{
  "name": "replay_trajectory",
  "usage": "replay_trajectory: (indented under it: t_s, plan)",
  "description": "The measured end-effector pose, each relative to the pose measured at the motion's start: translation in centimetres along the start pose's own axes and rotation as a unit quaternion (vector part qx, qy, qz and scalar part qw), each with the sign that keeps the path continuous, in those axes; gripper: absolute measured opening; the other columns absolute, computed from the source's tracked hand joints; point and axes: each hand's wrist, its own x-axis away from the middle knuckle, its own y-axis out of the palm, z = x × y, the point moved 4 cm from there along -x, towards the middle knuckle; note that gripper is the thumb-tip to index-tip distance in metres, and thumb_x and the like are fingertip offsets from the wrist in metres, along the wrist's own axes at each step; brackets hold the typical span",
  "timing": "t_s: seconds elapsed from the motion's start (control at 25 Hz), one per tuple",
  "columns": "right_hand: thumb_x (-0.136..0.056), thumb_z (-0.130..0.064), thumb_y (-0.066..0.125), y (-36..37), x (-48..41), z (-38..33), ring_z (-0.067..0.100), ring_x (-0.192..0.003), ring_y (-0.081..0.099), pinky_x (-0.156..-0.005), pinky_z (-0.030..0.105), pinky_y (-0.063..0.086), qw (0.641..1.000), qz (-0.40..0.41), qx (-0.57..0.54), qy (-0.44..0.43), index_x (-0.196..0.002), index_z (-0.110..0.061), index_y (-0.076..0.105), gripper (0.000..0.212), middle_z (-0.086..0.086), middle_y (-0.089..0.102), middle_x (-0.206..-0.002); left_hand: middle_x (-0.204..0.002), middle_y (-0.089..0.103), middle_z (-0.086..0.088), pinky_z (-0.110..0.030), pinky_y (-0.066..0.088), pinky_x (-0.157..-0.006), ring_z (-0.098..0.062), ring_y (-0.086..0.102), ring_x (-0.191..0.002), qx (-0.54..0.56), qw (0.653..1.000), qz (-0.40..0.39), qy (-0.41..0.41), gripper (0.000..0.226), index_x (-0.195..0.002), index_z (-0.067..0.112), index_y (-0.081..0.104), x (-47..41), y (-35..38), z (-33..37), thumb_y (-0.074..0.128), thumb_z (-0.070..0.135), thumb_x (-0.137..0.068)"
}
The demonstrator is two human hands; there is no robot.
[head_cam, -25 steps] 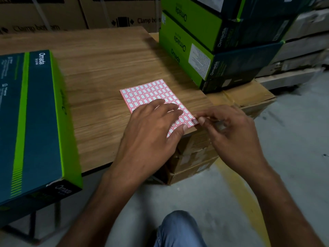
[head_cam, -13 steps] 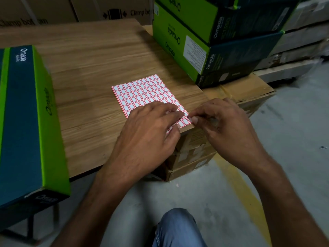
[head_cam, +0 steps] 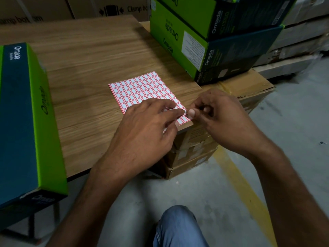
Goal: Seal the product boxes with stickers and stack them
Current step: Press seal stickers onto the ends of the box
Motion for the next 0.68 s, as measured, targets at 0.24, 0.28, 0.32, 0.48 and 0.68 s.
replay_trajectory:
  t_s: [0.24, 0.28, 0.32, 0.48, 0.68]
  plan:
    - [-0.095, -0.034, 0.072, -0.1, -1.0, 0.3, 0.006, -0.106, 0.051, -0.091, 0.035, 0.052, 0.998, -0.052, -0.016, -0.012, -0.096, -0.030, 0.070, 0.005, -0.010, 0.047, -0.115, -0.142, 0.059, 0.019, -0.050, 0.044, -0.103, -0.020, 0.050, -0.131, 0.032, 0.999, -0.024, -0.008, 0.045, -0.133, 0.045, 0.067, -0.5, -0.4, -0.4, 0.045, 0.047, -0.093]
    - [-0.095, -0.033, 0.073, -0.1, -1.0, 0.3, 0.008, -0.110, 0.050, -0.093, 0.034, 0.050, 0.998, -0.055, -0.012, -0.019, -0.095, -0.029, 0.069, 0.005, -0.010, 0.047, -0.116, -0.142, 0.059, 0.019, -0.050, 0.044, -0.103, -0.020, 0.050, -0.131, 0.036, 0.999, -0.021, -0.009, 0.044, -0.133, 0.046, 0.067, -0.5, -0.3, -0.5, 0.046, 0.048, -0.093]
    - [-0.095, -0.032, 0.072, -0.1, -0.9, 0.2, 0.009, -0.114, 0.048, -0.095, 0.033, 0.048, 0.998, -0.054, -0.005, -0.026, -0.095, -0.029, 0.069, 0.005, -0.009, 0.046, -0.117, -0.142, 0.058, 0.019, -0.050, 0.043, -0.104, -0.019, 0.050, -0.131, 0.038, 0.999, -0.020, -0.010, 0.044, -0.133, 0.047, 0.067, -0.4, -0.2, -0.5, 0.046, 0.048, -0.094]
    - [-0.101, -0.028, 0.063, 0.3, -0.6, -0.4, 0.013, -0.120, 0.039, -0.098, 0.037, 0.038, 0.996, -0.047, 0.047, -0.052, -0.101, -0.026, 0.064, 0.002, -0.010, 0.043, -0.120, -0.143, 0.058, 0.019, -0.048, 0.043, -0.104, -0.019, 0.050, -0.132, 0.043, 0.999, -0.021, -0.011, 0.045, -0.133, 0.047, 0.066, -0.5, -0.2, -0.5, 0.046, 0.049, -0.093]
    - [-0.106, -0.026, 0.050, 0.4, 0.1, -0.5, 0.009, -0.116, 0.033, -0.096, 0.042, 0.033, 0.997, -0.025, 0.052, -0.050, -0.101, -0.030, 0.052, 0.008, -0.008, 0.047, -0.125, -0.144, 0.058, 0.019, -0.048, 0.044, -0.105, -0.018, 0.051, -0.132, 0.041, 0.999, -0.031, -0.009, 0.045, -0.135, 0.047, 0.066, -0.6, -0.1, -0.6, 0.045, 0.051, -0.094]
